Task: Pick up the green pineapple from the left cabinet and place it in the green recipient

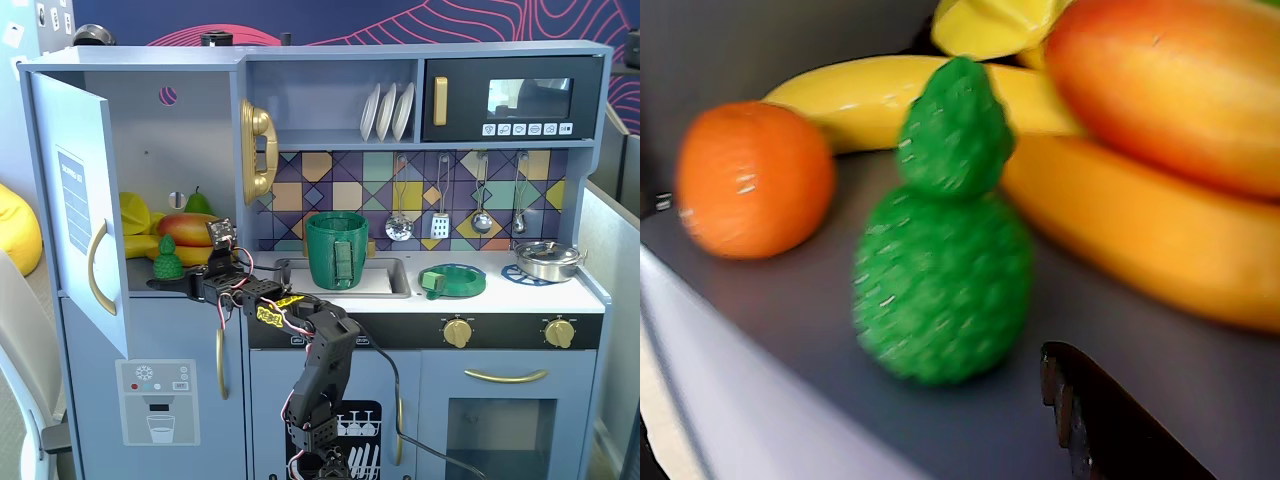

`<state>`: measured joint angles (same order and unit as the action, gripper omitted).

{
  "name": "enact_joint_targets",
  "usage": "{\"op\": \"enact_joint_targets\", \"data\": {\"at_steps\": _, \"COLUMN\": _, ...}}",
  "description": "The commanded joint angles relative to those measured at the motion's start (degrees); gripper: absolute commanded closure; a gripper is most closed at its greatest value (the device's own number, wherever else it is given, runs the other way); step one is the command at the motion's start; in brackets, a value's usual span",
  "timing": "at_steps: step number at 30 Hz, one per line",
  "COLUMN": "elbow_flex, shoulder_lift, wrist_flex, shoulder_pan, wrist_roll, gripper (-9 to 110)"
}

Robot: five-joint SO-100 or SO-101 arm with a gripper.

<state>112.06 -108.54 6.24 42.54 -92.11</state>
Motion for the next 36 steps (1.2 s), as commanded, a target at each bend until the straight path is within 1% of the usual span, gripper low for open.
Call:
{"op": "enact_joint_targets", "data": {"at_steps": 1, "elbow_flex": -7.1, "shoulder_lift": 2.8, "wrist_flex": 2.5, "shoulder_pan": -0.9, "wrist_roll": -1.2, "gripper": 53}}
{"op": "enact_joint_targets", "data": {"at_steps": 10, "elbow_flex": -13.4, "shoulder_lift": 9.2, "wrist_flex": 3.8, "shoulder_pan": -0.5, "wrist_roll": -1.7, "gripper": 52}}
{"op": "enact_joint_targets", "data": {"at_steps": 21, "elbow_flex": -24.9, "shoulder_lift": 19.4, "wrist_flex": 3.8, "shoulder_pan": -0.6, "wrist_roll": -1.2, "gripper": 54}}
{"op": "enact_joint_targets", "data": {"at_steps": 22, "elbow_flex": -25.8, "shoulder_lift": 20.2, "wrist_flex": 3.9, "shoulder_pan": -0.6, "wrist_roll": -1.3, "gripper": 56}}
{"op": "enact_joint_targets", "data": {"at_steps": 23, "elbow_flex": -26.6, "shoulder_lift": 21.2, "wrist_flex": 4.0, "shoulder_pan": -0.6, "wrist_roll": -1.3, "gripper": 61}}
{"op": "enact_joint_targets", "data": {"at_steps": 24, "elbow_flex": -27.4, "shoulder_lift": 22.0, "wrist_flex": 4.0, "shoulder_pan": -0.7, "wrist_roll": -1.6, "gripper": 70}}
{"op": "enact_joint_targets", "data": {"at_steps": 25, "elbow_flex": -28.0, "shoulder_lift": 22.8, "wrist_flex": 4.0, "shoulder_pan": -0.8, "wrist_roll": -2.8, "gripper": 82}}
{"op": "enact_joint_targets", "data": {"at_steps": 27, "elbow_flex": -29.2, "shoulder_lift": 24.0, "wrist_flex": 4.7, "shoulder_pan": -0.6, "wrist_roll": -3.6, "gripper": 100}}
{"op": "enact_joint_targets", "data": {"at_steps": 31, "elbow_flex": -29.5, "shoulder_lift": 24.0, "wrist_flex": 4.4, "shoulder_pan": -0.5, "wrist_roll": -4.3, "gripper": 101}}
{"op": "enact_joint_targets", "data": {"at_steps": 33, "elbow_flex": -29.1, "shoulder_lift": 21.6, "wrist_flex": 2.4, "shoulder_pan": -0.1, "wrist_roll": -5.9, "gripper": 101}}
{"op": "enact_joint_targets", "data": {"at_steps": 36, "elbow_flex": -23.9, "shoulder_lift": 12.8, "wrist_flex": -5.1, "shoulder_pan": 1.1, "wrist_roll": -14.9, "gripper": 101}}
